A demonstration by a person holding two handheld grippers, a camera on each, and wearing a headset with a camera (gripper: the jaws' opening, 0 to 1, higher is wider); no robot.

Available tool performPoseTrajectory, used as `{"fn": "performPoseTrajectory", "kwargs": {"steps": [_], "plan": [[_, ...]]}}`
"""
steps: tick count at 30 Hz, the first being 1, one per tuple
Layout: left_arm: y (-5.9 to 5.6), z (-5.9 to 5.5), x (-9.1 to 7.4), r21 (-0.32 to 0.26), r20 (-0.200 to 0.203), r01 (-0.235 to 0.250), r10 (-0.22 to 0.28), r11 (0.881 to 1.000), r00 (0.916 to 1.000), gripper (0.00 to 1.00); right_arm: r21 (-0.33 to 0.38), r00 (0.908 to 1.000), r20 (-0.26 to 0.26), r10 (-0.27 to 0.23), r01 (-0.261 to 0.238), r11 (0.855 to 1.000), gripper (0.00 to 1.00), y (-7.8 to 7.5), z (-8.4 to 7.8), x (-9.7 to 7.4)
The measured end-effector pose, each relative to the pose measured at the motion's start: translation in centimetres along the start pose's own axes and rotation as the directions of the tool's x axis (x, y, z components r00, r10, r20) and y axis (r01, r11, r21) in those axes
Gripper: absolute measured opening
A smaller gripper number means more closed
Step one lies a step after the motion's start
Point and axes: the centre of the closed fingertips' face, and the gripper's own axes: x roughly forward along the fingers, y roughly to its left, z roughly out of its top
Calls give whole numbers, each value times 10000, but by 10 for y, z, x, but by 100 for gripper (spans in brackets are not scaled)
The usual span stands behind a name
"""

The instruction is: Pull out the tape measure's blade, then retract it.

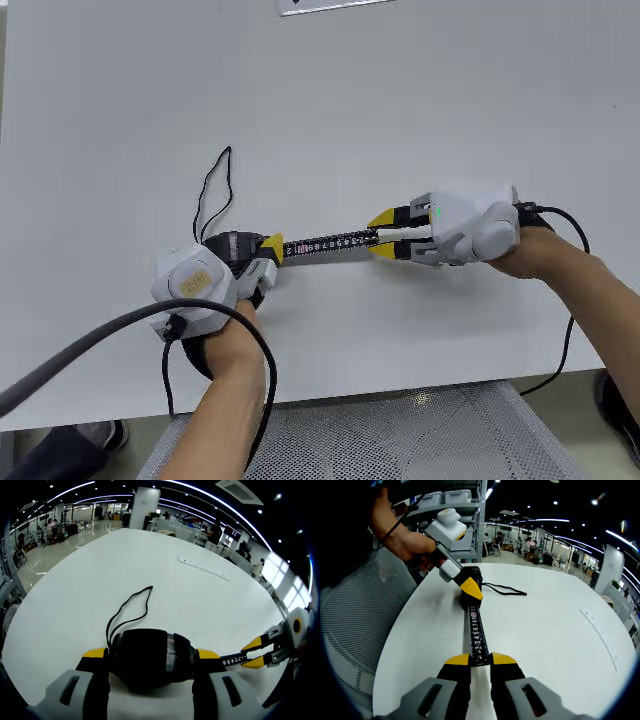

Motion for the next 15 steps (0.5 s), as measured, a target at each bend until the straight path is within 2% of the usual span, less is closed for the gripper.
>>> {"fn": "performPoseTrajectory", "kwargs": {"steps": [15], "plan": [[-1, 0, 0, -113, -61, 179, -180, 9998, 9998, 64, -192, 9999, 40, 164, -164, 9997, 12, 0, 5, 4]]}}
